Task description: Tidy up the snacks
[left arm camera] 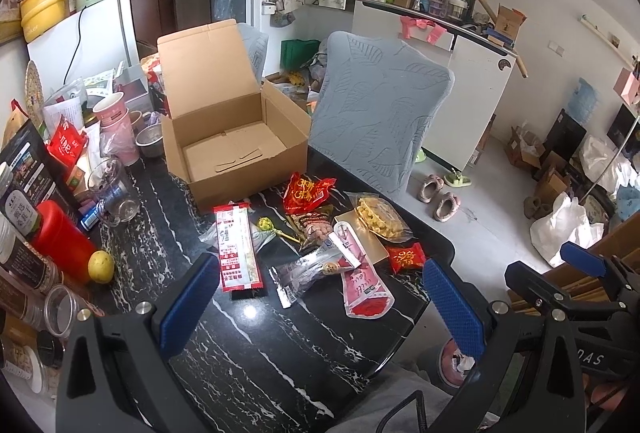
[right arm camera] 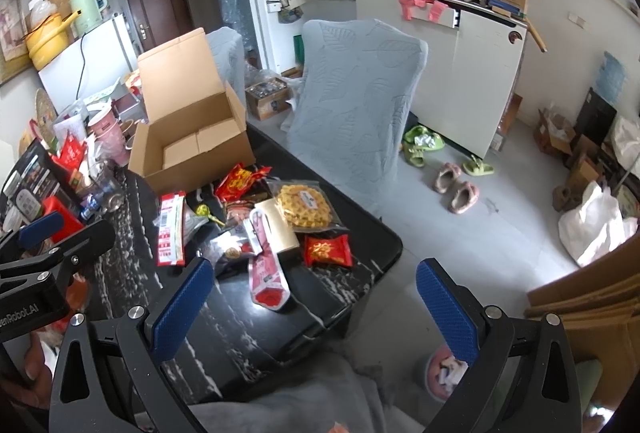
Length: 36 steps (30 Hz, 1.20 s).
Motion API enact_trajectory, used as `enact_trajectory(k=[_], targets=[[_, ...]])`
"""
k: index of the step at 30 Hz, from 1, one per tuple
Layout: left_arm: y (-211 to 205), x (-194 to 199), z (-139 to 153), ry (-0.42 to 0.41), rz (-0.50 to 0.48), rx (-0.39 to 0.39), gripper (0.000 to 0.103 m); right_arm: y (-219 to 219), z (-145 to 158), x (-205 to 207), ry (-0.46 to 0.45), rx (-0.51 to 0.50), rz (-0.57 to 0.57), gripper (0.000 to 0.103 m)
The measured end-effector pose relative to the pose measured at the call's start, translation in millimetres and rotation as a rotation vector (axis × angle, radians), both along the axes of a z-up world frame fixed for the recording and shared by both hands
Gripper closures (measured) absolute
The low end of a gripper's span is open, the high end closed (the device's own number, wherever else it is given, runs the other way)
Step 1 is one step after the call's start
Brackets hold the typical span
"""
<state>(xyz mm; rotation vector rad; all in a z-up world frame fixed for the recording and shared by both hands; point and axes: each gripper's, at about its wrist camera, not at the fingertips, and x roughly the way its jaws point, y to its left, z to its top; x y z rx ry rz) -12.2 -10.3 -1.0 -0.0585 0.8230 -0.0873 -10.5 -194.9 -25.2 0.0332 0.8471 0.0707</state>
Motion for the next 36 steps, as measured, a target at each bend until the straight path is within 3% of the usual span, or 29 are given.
enact_trajectory(k=[36], targets=[[-10.1, 3.5, 5.3, -0.008, -0.052, -0.024, 0.000, -5.8, 2.7, -8.7, -0.011, 0.007, -0.020, 0.000]])
